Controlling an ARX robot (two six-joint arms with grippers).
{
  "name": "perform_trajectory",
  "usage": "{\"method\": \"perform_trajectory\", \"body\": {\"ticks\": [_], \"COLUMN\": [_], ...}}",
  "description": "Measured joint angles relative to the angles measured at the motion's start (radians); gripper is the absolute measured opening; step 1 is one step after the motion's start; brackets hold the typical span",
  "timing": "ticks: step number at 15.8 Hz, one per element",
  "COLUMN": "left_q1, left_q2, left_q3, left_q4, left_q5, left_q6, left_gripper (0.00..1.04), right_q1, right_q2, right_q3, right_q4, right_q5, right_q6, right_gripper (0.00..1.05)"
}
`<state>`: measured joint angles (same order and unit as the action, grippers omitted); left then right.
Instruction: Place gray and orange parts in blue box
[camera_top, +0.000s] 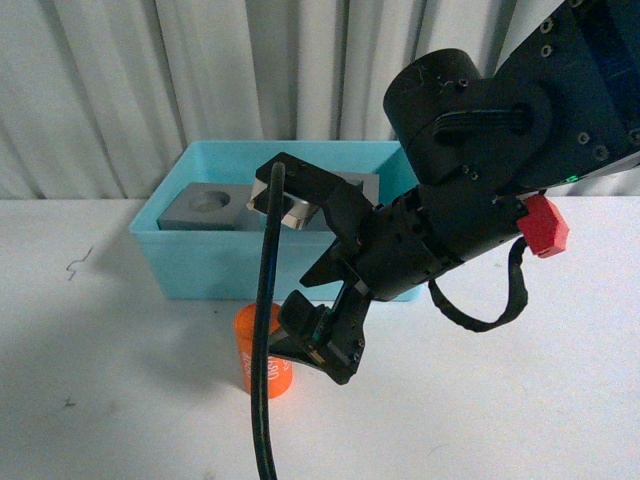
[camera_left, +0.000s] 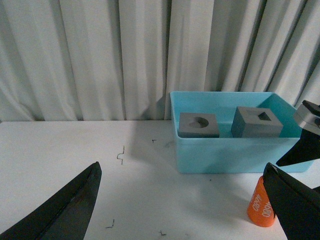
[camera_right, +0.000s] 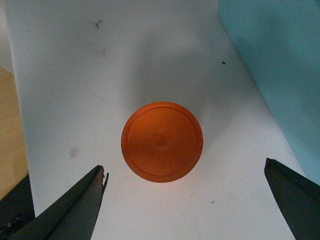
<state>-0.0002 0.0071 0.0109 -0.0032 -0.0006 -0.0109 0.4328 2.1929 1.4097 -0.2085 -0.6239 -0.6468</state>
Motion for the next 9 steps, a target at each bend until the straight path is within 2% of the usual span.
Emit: {"method": "perform_trajectory", "body": {"ticks": [9], "left_q1": [0.000], "left_q2": [0.000], "left_q3": [0.000], "left_q4": [0.000], "left_q5": [0.000], "left_q6": [0.000], "left_gripper": [0.98], "right_q1": [0.065], "right_q2": [0.092], "right_q3": [0.090], "right_q4": [0.013], "right_q5": [0.054], "right_q6": [0.020], "right_gripper": [0.98]}}
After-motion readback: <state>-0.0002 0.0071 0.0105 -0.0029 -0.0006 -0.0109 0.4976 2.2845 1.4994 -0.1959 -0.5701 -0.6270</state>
